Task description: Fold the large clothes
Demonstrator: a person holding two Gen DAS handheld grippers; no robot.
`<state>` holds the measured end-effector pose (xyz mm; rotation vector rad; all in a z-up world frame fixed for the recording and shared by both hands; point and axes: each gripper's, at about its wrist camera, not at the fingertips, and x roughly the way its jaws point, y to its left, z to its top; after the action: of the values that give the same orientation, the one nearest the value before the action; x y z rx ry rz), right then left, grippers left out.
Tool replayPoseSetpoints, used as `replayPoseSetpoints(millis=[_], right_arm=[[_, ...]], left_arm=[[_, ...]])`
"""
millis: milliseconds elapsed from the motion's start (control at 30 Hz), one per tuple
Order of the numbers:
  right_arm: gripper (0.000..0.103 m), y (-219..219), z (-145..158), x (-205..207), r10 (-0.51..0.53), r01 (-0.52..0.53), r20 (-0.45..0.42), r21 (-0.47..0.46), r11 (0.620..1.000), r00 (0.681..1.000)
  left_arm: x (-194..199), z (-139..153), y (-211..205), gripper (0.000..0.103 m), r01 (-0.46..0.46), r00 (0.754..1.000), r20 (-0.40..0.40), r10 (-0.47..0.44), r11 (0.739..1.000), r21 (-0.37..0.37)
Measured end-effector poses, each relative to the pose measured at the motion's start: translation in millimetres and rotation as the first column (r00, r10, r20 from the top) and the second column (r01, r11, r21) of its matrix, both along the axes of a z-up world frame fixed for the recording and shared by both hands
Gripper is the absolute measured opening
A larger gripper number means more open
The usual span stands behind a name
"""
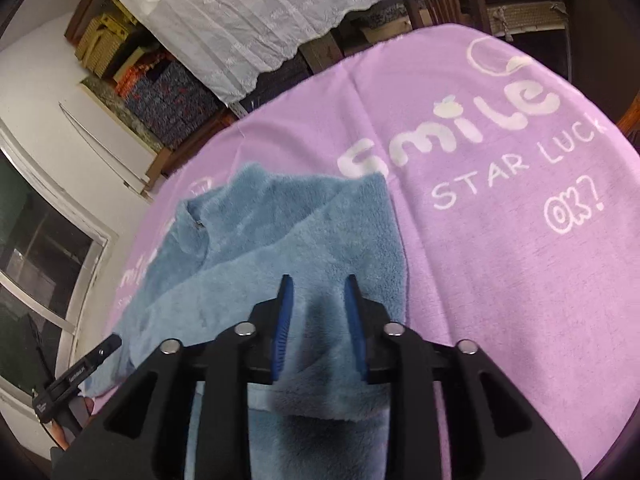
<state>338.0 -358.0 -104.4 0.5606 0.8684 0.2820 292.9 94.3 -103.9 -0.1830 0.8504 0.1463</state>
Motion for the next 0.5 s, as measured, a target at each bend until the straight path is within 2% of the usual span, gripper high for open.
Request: replayPoseSetpoints(millis=[100,167,233,367,500], right_arm=[[0.038,-2.4,8.6,-12.6,0.001,-0.001,0.024,0.015,1.000,1.000],[0.040,-3.3,8.8,-18.8,0.008,-0.009,0.022,0.025,1.000,1.000],[0.041,-4.1,8.1,-20.9,0.014,-0.014,0.017,0.041,0.999,1.000],[0.044,-11.9,7.5,-23.6,-0.009,0.007,0.018,0.075,0.997,1.000],[0.047,-19.6,3.3,-23.0,-0.022,0.022,0.002,0.110,0.994,1.000]], left_arm=[[-25.5,7.6,43.2,0.072,-0.090,0.996,-0.027,0.087,0.991,-0.096],[-47.2,10.5,80.0,0.072,-0.164,0.986,-0.043,0.159,0.967,-0.194],[-67.6,12.4,109.3,0.072,-0.230,0.973,-0.054,0.223,0.940,-0.252],[-107.9,16.1,158.4,0.072,-0.328,0.943,-0.057,0.327,0.892,-0.310],[-125.2,6.6,180.0,0.072,-0.369,0.928,-0.093,0.360,0.864,-0.343]])
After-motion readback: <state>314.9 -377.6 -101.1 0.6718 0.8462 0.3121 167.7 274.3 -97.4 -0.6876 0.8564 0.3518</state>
